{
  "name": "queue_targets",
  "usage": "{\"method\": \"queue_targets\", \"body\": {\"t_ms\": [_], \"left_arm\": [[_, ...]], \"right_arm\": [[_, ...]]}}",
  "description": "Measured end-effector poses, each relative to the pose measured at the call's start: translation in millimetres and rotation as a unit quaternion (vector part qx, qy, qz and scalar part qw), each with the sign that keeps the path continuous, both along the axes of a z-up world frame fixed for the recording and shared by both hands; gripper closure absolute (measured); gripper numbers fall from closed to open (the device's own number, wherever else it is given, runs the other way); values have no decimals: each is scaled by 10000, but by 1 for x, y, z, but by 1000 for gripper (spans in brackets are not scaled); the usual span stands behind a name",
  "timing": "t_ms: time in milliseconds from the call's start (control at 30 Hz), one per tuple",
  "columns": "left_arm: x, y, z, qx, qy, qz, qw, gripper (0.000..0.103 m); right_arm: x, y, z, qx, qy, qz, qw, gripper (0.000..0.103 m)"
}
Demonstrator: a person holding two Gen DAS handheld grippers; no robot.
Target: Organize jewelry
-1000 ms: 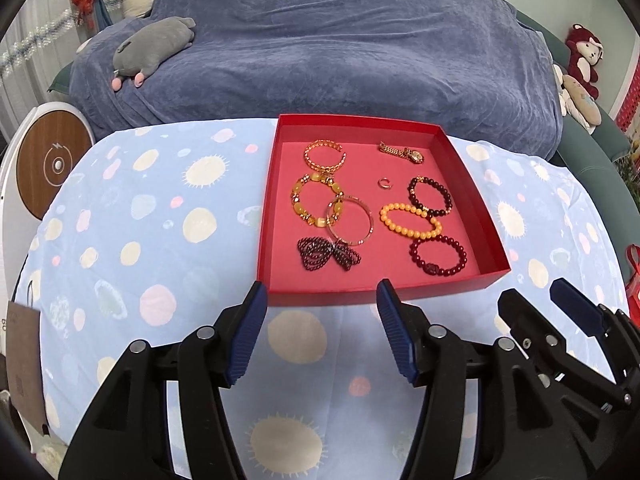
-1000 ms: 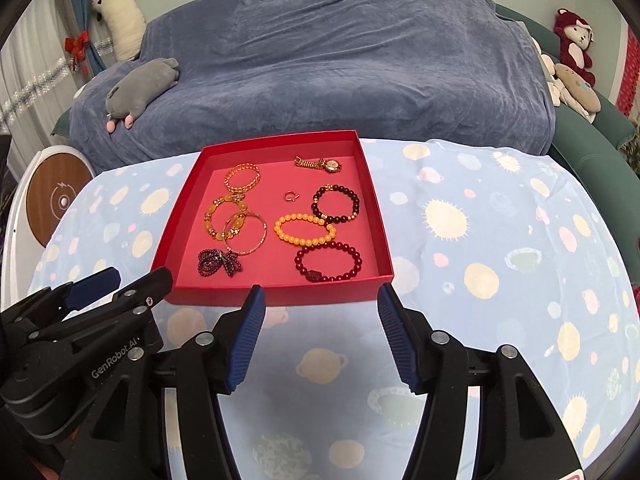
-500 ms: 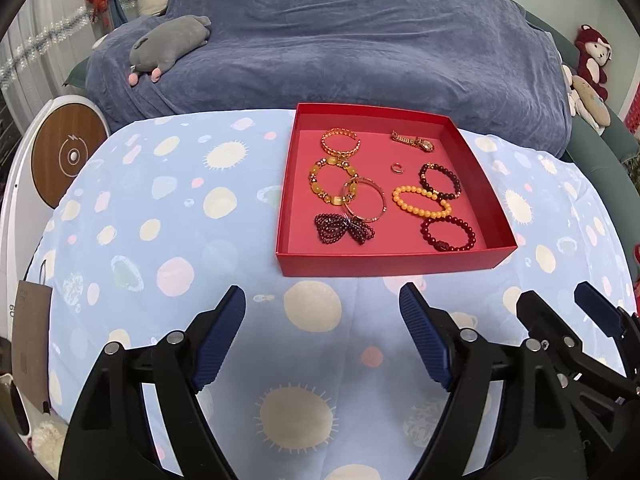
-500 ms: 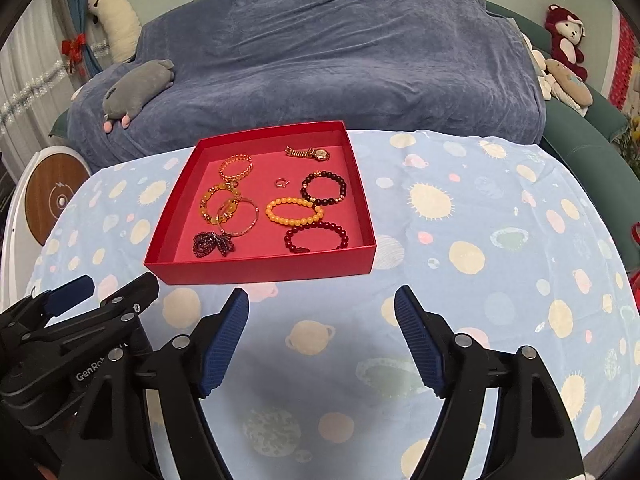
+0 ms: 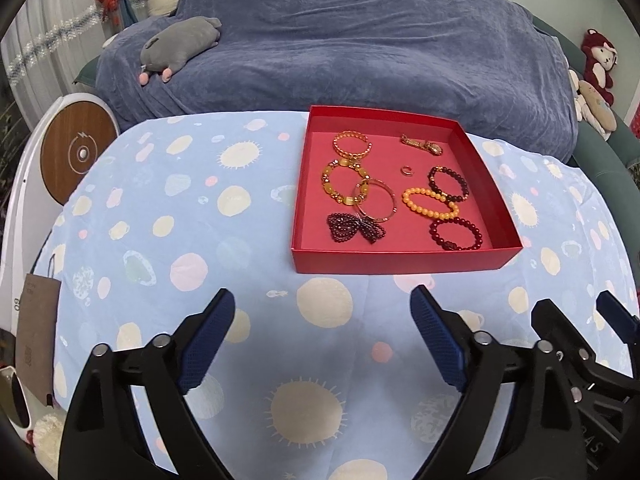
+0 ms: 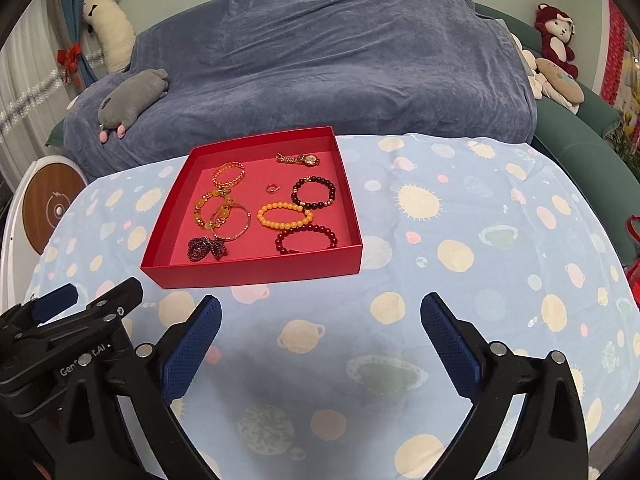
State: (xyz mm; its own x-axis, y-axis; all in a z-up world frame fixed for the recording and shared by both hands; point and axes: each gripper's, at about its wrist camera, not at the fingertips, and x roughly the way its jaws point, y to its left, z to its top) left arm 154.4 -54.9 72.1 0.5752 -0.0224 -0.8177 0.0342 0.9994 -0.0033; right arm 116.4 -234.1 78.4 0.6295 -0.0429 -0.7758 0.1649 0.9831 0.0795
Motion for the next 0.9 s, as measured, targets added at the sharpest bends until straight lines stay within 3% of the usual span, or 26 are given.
{"method": "queue_targets", "body": {"t_ms": [900], "left_arm": [[-8,0,3,146,-56,-35,9999,10]], "right_arm": [[-7,-3,3,-136,19,-127,9998,7]]}}
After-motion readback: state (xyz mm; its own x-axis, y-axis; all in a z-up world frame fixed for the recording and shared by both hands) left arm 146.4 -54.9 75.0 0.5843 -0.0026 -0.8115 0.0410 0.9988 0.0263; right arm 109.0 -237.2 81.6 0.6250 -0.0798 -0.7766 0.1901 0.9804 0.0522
